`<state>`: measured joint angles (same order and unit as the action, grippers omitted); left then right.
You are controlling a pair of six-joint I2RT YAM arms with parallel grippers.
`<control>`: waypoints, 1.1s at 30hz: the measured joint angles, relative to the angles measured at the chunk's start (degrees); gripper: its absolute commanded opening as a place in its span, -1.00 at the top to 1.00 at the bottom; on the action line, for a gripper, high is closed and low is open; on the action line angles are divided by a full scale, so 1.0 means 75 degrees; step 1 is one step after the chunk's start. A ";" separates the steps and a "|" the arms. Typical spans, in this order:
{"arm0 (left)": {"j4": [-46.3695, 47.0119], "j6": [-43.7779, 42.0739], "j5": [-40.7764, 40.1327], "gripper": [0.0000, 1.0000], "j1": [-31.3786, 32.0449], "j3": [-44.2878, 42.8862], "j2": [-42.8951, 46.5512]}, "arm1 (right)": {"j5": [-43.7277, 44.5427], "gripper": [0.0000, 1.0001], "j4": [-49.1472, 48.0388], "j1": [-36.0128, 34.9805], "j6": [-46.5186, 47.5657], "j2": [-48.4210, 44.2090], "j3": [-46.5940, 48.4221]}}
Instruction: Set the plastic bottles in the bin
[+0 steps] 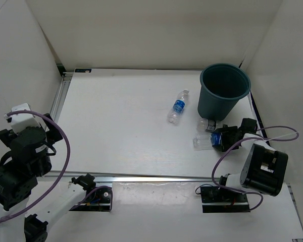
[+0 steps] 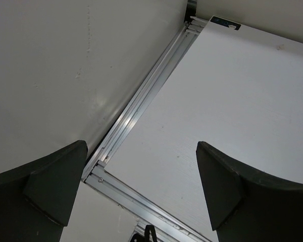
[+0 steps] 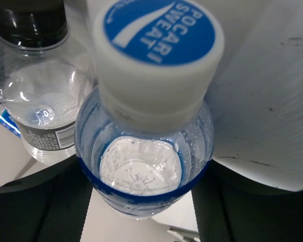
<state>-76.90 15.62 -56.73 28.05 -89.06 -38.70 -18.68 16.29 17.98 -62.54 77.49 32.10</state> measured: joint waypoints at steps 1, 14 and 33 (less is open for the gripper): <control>-0.0003 0.0015 0.0044 -1.00 0.0003 0.0050 0.0023 | -0.0119 -0.40 0.0012 0.0067 0.0047 0.0000 -0.0035; -0.0012 0.0213 0.0187 -1.00 0.0000 0.0178 0.0096 | -0.1058 -0.05 0.1303 -0.0522 0.0822 -0.2361 0.0210; -0.0017 -0.0085 0.0586 -1.00 0.0000 0.0475 0.0067 | -0.0280 0.02 0.1413 -0.0924 0.1454 -0.0085 0.9200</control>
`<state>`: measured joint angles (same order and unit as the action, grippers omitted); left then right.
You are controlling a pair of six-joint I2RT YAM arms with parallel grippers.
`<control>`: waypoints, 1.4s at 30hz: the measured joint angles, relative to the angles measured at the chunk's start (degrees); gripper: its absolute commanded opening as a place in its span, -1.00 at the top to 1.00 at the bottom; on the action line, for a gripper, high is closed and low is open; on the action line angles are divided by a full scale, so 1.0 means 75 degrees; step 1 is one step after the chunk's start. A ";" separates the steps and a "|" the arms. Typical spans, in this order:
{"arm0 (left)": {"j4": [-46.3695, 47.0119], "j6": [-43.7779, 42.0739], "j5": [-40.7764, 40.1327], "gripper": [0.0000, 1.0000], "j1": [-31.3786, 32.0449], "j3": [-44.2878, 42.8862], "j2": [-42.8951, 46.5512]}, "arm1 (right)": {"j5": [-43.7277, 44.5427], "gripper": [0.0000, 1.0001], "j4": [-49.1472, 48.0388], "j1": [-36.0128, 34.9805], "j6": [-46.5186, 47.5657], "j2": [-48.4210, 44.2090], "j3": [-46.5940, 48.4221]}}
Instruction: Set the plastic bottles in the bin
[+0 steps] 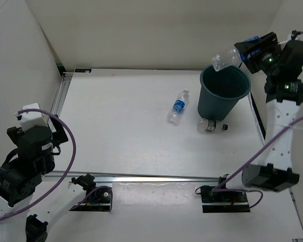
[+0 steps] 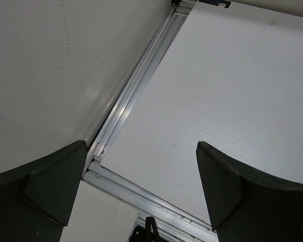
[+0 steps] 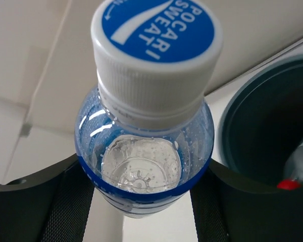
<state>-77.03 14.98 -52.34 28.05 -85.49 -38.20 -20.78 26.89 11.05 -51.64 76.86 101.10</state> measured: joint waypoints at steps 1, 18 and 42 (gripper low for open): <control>0.0000 -0.0023 0.0058 -1.00 0.0000 0.0000 0.0000 | 0.0245 0.02 0.0134 -0.0044 0.0160 0.0370 0.0385; 0.0160 -0.0134 0.1067 -1.00 0.0000 -0.0294 -0.0408 | 0.3366 -0.90 0.0973 -0.1209 0.2722 0.2264 0.1343; 0.1259 -0.0309 0.0784 -1.00 -0.0015 0.0915 -0.0303 | 0.1408 -1.00 0.0973 0.2734 -0.2984 -0.4045 -0.9063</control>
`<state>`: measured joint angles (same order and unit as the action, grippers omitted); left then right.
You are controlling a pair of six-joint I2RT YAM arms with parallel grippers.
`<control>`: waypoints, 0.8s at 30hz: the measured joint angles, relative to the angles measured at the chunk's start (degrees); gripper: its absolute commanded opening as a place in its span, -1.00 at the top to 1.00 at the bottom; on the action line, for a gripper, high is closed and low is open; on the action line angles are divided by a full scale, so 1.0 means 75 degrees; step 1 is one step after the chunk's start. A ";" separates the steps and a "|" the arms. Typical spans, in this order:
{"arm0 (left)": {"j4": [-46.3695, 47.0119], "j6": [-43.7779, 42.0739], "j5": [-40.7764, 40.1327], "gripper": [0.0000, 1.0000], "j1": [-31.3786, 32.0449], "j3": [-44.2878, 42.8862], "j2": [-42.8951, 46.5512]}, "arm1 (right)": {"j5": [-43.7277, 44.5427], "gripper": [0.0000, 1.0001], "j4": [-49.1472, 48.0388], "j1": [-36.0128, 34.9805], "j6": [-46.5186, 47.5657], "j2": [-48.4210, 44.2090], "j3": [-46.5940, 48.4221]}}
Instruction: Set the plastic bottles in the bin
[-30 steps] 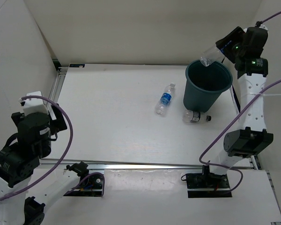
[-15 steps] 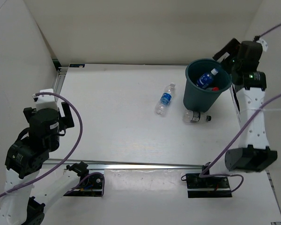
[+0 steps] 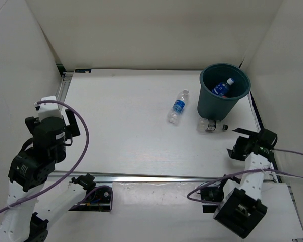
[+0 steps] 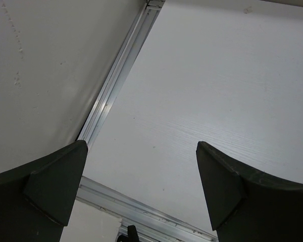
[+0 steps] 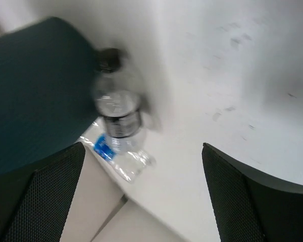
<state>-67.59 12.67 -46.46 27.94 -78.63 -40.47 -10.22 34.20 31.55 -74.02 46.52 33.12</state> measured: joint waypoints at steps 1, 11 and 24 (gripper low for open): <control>-0.0041 0.0052 -0.0015 -1.00 -0.0003 0.0000 0.0023 | -0.0303 -1.00 -0.0032 0.0099 -0.0166 0.0134 -0.0300; -0.0595 0.0586 -0.0134 -1.00 -0.0003 0.0003 0.0172 | -0.3013 -1.00 -0.2288 0.0323 -0.0006 0.3244 -0.0629; -0.1000 0.1207 -0.0146 -1.00 -0.0003 0.0023 0.0323 | -0.4138 -0.95 -0.3194 0.0184 0.1390 0.4899 0.0187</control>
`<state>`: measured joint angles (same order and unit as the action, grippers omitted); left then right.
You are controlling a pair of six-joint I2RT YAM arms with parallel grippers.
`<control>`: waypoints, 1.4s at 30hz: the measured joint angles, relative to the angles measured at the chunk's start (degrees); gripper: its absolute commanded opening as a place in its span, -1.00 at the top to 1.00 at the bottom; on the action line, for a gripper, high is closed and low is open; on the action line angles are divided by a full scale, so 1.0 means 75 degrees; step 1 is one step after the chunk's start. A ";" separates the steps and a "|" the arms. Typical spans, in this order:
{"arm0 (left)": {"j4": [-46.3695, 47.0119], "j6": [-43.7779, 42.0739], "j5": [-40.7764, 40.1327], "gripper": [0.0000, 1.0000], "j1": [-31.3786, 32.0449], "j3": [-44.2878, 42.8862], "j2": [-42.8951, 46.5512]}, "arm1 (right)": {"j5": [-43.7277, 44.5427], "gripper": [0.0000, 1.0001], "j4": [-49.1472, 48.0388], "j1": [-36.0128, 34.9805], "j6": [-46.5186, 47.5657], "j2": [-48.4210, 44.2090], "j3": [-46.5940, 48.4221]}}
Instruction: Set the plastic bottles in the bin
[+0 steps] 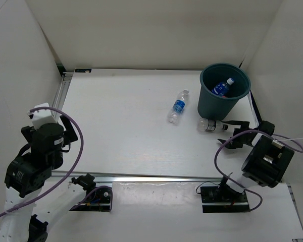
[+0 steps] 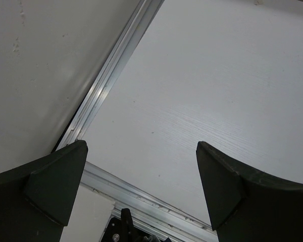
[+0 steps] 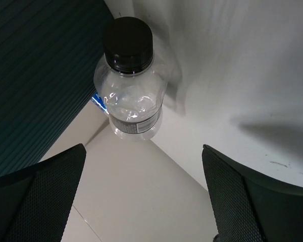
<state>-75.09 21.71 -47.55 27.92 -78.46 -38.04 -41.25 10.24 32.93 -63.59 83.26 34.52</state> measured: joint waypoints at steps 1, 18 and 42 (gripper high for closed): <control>-0.0003 0.0003 0.0000 -1.00 0.0000 0.0000 -0.0003 | -0.0017 -0.88 -0.0015 -0.0006 0.0058 0.0093 0.0038; -0.0102 -0.0035 -0.0020 -1.00 0.0000 0.0015 -0.0131 | -0.0283 -0.21 -0.0192 -0.0682 0.0539 0.1775 0.1300; -0.0230 -0.0029 -0.0146 -1.00 0.0000 -0.0090 -0.0181 | -0.0294 -0.25 0.1562 -0.0714 0.2180 0.3526 0.3392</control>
<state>-76.82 21.50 -48.64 27.92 -79.13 -39.40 -43.46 21.96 27.57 -47.24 109.71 59.96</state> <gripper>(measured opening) 0.998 0.694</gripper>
